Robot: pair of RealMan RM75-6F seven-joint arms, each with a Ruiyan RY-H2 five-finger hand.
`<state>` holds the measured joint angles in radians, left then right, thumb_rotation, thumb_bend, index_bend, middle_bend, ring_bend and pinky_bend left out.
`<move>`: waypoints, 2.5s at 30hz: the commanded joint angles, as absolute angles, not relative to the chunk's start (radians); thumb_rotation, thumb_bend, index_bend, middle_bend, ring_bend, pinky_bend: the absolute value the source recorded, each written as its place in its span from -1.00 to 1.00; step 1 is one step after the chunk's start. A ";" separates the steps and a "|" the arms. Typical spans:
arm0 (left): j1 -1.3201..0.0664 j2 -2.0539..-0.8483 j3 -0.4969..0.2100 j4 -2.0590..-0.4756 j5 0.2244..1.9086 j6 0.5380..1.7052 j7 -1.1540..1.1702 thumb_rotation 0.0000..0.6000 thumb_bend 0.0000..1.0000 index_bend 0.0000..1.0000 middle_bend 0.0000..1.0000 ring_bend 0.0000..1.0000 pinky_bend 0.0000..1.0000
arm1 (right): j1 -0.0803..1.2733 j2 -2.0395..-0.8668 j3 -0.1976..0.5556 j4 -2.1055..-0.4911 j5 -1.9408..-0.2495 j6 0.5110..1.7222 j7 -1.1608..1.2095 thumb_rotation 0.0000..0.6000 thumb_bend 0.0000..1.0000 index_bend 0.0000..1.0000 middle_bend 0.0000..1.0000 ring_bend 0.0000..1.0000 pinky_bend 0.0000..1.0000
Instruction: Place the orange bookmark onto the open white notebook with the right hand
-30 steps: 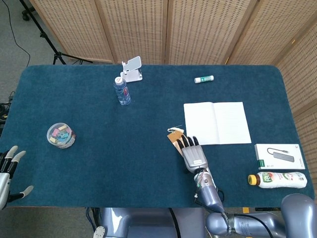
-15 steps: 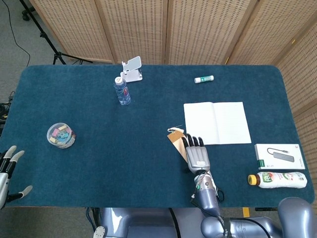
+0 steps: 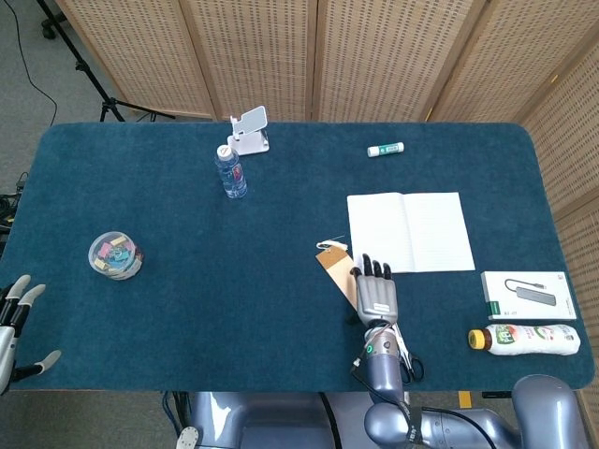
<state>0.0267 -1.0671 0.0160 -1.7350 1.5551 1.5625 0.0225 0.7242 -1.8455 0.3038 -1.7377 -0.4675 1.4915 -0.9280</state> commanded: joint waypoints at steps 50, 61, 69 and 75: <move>0.032 -1.064 0.018 -1.735 1.560 1.570 0.009 1.00 -1.00 -1.00 -1.00 -1.00 -1.00 | 0.669 -1.884 0.320 -1.637 -0.445 1.474 -0.859 1.00 -1.00 0.11 -1.00 -1.00 -1.00; 0.033 -1.063 0.017 -1.736 1.559 1.571 0.006 1.00 -1.00 -1.00 -1.00 -1.00 -1.00 | 0.661 -1.884 0.297 -1.680 -0.525 1.490 -0.860 1.00 -0.89 0.17 -1.00 -1.00 -1.00; 0.032 -1.063 0.018 -1.736 1.558 1.567 0.006 1.00 -1.00 -1.00 -1.00 -1.00 -1.00 | 0.670 -1.877 0.289 -1.714 -0.581 1.484 -0.873 1.00 -0.89 0.17 -1.00 -1.00 -1.00; 0.033 -1.062 0.017 -1.738 1.556 1.568 0.005 1.00 -1.00 -1.00 -1.00 -1.00 -1.00 | 0.706 -1.873 0.351 -1.720 -0.577 1.477 -0.905 1.00 -0.89 0.17 -1.00 -1.00 -1.00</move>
